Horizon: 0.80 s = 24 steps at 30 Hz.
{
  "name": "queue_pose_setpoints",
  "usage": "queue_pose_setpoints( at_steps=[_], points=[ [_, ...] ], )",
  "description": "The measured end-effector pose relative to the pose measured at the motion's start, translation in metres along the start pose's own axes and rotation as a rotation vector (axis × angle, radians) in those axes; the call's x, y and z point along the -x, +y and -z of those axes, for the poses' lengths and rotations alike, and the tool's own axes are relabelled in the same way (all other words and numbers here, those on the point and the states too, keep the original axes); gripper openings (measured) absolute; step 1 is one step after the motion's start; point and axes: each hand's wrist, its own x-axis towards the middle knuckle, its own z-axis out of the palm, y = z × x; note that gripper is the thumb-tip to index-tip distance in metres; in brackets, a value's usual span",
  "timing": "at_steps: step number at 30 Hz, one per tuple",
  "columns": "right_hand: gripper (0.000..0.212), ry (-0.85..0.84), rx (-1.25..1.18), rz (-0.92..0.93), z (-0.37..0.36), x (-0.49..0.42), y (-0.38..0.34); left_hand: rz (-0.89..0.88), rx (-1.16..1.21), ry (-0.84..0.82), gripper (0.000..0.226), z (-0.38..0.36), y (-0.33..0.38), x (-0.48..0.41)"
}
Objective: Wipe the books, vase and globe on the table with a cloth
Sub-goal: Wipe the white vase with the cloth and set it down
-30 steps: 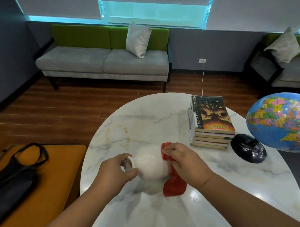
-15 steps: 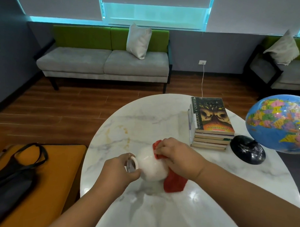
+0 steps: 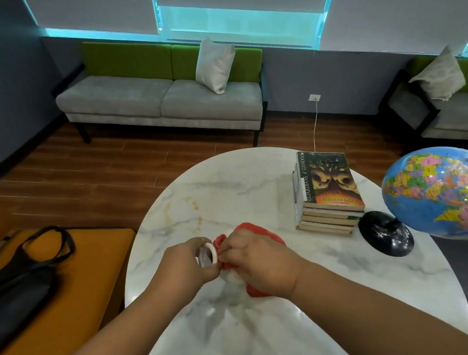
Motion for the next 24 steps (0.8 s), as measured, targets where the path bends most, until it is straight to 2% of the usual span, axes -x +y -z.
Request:
queue_pose_setpoints(
  at_steps=[3,6,9,16,19,24],
  points=[
    [0.032,-0.016,-0.01,0.027,0.006,0.011,0.011,0.026,0.017,-0.004,0.046,0.0,-0.005,0.0],
    [0.027,0.03,-0.023,-0.173,0.012,0.004,0.02,-0.006,-0.031,-0.001,0.048,0.0,-0.002,0.0],
    [0.029,0.007,-0.082,-0.269,0.009,-0.015,0.01,-0.037,-0.046,-0.005,0.047,-0.002,0.003,0.0],
    [0.039,-0.098,-0.054,-0.079,0.008,-0.004,0.003,-0.03,-0.03,0.016,0.031,-0.002,-0.001,0.0],
    [0.028,-0.022,-0.042,-0.17,0.012,-0.01,0.015,-0.046,-0.072,-0.023,0.039,-0.001,0.004,0.001],
    [0.031,0.009,-0.122,-0.241,0.015,0.009,0.034,0.011,-0.046,-0.05,0.043,0.001,-0.003,0.004]
  ],
)
